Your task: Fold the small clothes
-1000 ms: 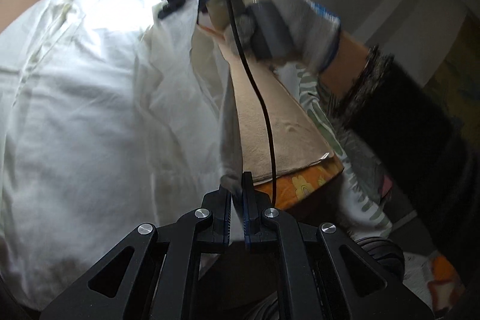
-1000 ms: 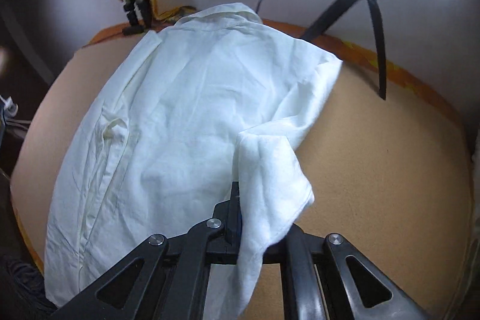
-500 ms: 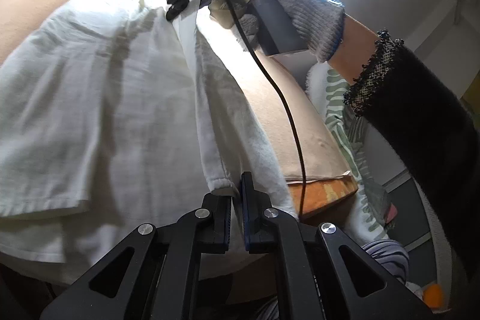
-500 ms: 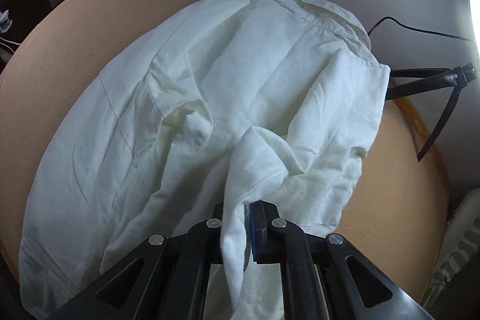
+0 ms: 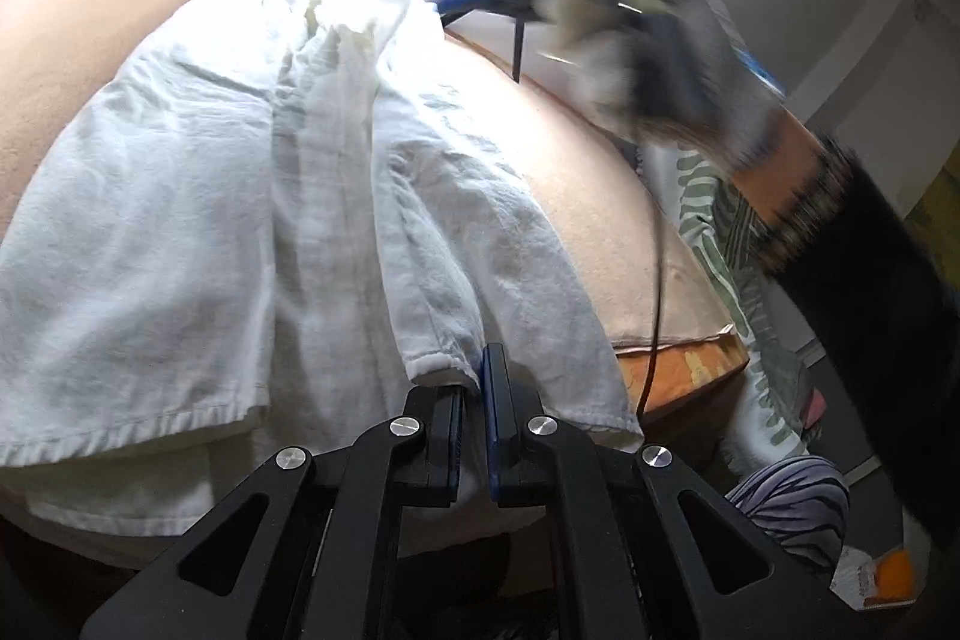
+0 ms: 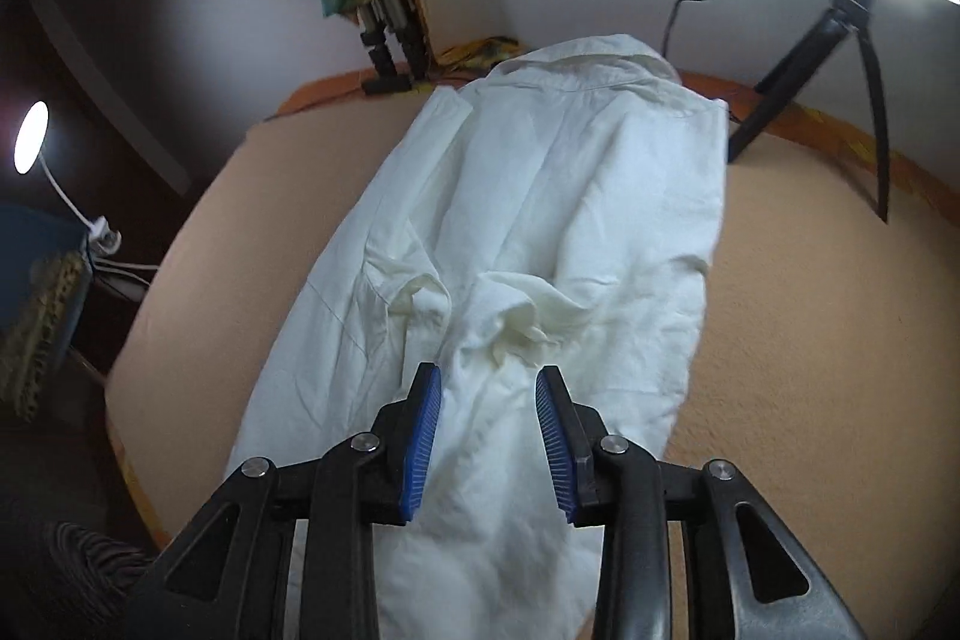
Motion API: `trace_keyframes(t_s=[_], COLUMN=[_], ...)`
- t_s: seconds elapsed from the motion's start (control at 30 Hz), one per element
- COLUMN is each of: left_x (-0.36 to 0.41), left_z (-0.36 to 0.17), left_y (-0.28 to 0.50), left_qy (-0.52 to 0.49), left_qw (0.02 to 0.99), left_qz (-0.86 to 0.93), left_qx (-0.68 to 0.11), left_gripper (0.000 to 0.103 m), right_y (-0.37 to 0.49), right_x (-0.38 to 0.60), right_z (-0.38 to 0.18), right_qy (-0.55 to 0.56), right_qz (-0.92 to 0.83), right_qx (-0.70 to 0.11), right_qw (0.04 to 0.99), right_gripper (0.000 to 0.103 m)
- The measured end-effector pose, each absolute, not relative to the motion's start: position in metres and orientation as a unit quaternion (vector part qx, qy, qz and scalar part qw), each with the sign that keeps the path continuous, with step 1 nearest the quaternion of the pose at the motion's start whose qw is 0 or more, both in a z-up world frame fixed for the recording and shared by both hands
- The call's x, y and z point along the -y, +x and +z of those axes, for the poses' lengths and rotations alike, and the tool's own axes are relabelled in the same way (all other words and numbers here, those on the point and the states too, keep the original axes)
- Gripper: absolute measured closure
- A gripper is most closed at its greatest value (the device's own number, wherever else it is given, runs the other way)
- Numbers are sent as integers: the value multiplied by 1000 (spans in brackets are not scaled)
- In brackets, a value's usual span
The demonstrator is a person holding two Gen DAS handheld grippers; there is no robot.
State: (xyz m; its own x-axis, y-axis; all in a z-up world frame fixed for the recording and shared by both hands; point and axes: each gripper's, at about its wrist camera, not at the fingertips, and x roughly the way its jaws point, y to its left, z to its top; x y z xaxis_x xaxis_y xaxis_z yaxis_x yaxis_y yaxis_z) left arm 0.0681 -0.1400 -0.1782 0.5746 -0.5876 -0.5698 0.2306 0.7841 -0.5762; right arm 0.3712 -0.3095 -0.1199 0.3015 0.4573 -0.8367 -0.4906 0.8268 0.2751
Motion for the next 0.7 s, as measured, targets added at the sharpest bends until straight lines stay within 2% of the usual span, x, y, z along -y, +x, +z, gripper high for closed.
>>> trace_keyframes(t_s=[0.03,0.23,0.53,0.6,0.67,0.7], left_x=[138,137,89,75,63,59], left_z=[-178,-171,-133,-125,-120,-119], left_y=[69,61,31,34,40,44], left_qy=[-226,-186,-110,-97,-84,-81], left_qw=[856,850,868,877,886,889], left_qz=[-238,-259,-265,-248,-229,-221], left_qx=[-399,-420,-407,-400,-395,-393], left_gripper=[98,95,95,95,95,95], right_y=[364,297,217,208,203,201], right_x=[326,386,402,402,402,400], right_z=[-117,-137,-178,-184,-190,-193], right_qy=[-4,13,66,72,78,73], right_qz=[286,281,322,324,331,328], right_qx=[-511,-530,-568,-571,-576,-578], right_qw=[811,800,754,751,743,743], right_gripper=[66,66,67,71,87,89])
